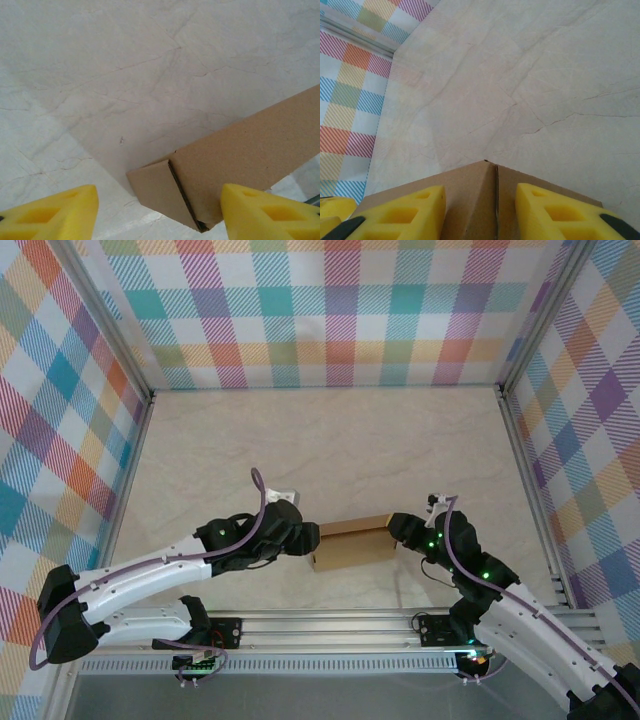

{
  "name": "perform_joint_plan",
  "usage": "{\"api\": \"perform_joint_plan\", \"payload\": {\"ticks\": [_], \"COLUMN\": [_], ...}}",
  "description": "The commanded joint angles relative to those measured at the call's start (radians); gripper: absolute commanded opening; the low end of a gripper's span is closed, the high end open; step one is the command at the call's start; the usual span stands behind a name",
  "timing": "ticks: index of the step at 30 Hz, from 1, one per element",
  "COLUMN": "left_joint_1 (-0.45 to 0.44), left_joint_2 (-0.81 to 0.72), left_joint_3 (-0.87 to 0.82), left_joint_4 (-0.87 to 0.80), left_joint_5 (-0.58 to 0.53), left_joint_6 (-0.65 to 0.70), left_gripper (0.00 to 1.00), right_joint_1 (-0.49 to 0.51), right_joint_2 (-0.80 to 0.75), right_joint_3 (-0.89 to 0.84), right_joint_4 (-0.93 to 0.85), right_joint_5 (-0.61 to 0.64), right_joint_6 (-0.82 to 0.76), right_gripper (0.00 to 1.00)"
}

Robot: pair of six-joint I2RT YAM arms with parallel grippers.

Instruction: Fold the paper box

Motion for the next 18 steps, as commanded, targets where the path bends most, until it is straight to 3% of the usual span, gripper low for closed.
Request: {"api": "perform_joint_plan", "payload": {"ticks": [1,11,15,18], "left_joint_1": [0.010,0.019,0.023,0.023], "left_joint_2": [-0.006,0.043,0.057,0.055], "left_joint_3": [-0.042,-0.147,-0.182,-0.180], "left_joint_4": [-0.031,-0.027,0.001,0.008], "left_joint_5": [0.021,0.043,0.052,0.049], "left_joint_6": [-0.040,-0.111,-0.125,-0.114], "left_gripper": [0.61,0.42,0.40,0.38], "right_joint_1": [0.006,0.006,0.006,0.006], "right_joint_2": [0.010,-0.016,-0.008,-0.006], "right_joint_3": [-0.051,-0.078,-0.099,-0.107], "right_joint_4": [-0.139,-0.165,-0.173,-0.171], "right_joint_5": [-0.003,0.006,0.007,0.002], "right_joint_6": [-0.016,-0.036,-0.043,-0.049], "right_gripper": [0.41,0.40,0.33,0.21]}}
